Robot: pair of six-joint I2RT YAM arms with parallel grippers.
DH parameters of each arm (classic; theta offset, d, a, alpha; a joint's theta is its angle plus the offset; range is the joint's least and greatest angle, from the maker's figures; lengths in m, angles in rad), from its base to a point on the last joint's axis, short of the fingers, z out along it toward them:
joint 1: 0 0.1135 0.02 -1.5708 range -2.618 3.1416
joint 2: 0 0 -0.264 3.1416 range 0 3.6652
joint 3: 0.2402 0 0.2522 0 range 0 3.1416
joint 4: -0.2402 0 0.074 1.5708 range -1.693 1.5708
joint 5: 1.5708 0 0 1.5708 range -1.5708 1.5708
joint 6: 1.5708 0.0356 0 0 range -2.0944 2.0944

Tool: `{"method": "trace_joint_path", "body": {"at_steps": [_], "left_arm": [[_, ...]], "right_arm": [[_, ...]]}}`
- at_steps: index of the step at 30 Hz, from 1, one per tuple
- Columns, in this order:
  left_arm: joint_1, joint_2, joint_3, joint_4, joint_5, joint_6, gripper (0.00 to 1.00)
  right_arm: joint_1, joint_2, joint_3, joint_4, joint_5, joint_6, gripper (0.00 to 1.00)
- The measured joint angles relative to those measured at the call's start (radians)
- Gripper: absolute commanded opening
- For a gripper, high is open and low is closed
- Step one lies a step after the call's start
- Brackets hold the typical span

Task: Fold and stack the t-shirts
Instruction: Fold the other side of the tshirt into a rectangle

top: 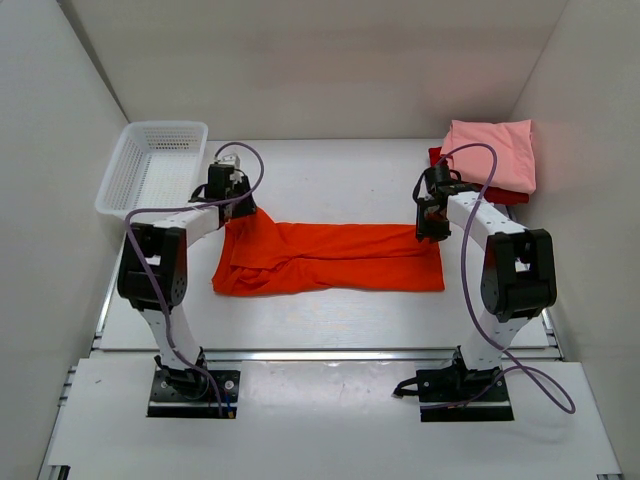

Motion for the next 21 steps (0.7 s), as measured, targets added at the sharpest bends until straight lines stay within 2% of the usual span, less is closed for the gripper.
{"method": "trace_joint_path", "body": {"at_steps": [3,6,8,16,21], "left_arm": [[0.0,0.023,0.0,-0.003,0.0,0.0,0.46],[-0.006,0.029,0.0,-0.006,-0.006,0.003,0.1],[-0.013,0.023,-0.005,0.002,-0.007,0.008,0.01],[-0.026,-0.08,-0.061,-0.041,-0.021,0.002,0.0],[-0.031,-0.23,-0.185,-0.083,-0.03,-0.012,0.0]], "right_arm": [[0.0,0.0,0.0,0.0,0.0,0.0,0.26],[0.002,0.0,0.0,0.003,0.0,-0.001,0.26],[0.005,0.0,0.0,0.007,0.002,-0.001,0.25],[0.028,-0.007,-0.016,0.022,0.008,-0.001,0.23],[0.028,-0.008,-0.018,0.024,0.007,-0.006,0.23]]}}
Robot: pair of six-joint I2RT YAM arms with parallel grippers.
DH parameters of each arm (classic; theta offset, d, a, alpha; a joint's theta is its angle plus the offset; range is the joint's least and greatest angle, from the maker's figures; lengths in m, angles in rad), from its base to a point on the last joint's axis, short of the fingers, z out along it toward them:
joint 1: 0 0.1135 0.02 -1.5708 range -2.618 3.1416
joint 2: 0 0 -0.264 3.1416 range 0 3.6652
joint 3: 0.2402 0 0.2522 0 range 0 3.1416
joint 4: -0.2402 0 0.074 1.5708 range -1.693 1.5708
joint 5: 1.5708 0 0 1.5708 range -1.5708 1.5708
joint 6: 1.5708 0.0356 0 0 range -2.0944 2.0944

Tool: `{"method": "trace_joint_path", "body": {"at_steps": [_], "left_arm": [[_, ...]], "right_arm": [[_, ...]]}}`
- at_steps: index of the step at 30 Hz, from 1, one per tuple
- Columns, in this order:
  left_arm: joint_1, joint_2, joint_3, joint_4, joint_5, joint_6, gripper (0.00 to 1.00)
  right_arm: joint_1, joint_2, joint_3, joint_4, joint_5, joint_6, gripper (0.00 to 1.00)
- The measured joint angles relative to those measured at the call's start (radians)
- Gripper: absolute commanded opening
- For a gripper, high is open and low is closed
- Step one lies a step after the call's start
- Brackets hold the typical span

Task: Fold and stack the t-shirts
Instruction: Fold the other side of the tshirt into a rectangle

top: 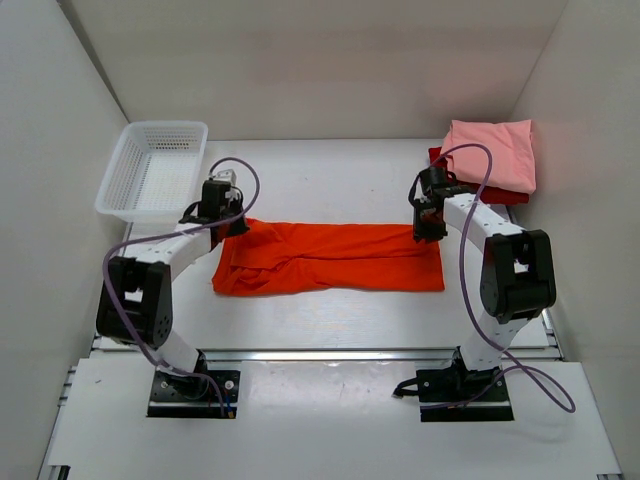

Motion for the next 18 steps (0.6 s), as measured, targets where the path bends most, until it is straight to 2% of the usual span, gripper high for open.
{"method": "trace_joint_path", "body": {"at_steps": [9,15,16,17,18], "left_arm": [[-0.008,-0.134,-0.17,-0.084,-0.015,-0.016,0.0],[-0.01,-0.158,-0.211,-0.136,-0.034,-0.032,0.0],[-0.01,-0.157,-0.215,-0.137,-0.036,-0.032,0.02],[-0.01,-0.154,-0.217,-0.14,-0.037,-0.032,0.12],[-0.01,-0.148,-0.218,-0.142,-0.037,-0.029,0.15]], "right_arm": [[0.007,0.019,0.045,-0.013,0.005,-0.029,0.23],[0.006,0.073,0.095,-0.01,0.0,-0.034,0.23],[0.006,0.083,0.098,-0.01,-0.002,-0.034,0.24],[0.006,0.092,0.101,-0.01,-0.003,-0.034,0.24],[0.006,0.1,0.101,-0.01,-0.005,-0.034,0.24]]}}
